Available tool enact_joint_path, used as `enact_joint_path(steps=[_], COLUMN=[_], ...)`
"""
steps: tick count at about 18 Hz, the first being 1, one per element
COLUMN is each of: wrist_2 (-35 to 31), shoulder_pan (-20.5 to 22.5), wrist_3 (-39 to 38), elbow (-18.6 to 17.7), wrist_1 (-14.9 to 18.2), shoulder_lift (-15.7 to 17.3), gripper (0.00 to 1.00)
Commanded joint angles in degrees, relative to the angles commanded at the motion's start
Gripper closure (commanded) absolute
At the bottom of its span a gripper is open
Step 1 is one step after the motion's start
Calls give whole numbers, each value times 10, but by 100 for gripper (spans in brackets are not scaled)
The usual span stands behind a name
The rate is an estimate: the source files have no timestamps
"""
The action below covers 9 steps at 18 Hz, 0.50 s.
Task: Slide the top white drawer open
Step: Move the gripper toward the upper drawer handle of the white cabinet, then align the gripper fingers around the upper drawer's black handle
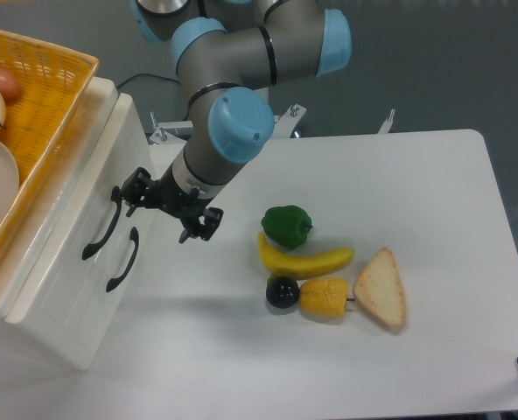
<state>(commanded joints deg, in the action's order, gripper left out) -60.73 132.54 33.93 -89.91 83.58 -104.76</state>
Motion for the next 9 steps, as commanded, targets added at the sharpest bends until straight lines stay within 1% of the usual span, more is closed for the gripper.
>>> enact_joint_path(steps=[9], wrist_2=[4], shoulder_pan=[-7], wrist_3=[-12], elbow=[0], wrist_1=[0], shoulder_lift=[-3], gripper=[0])
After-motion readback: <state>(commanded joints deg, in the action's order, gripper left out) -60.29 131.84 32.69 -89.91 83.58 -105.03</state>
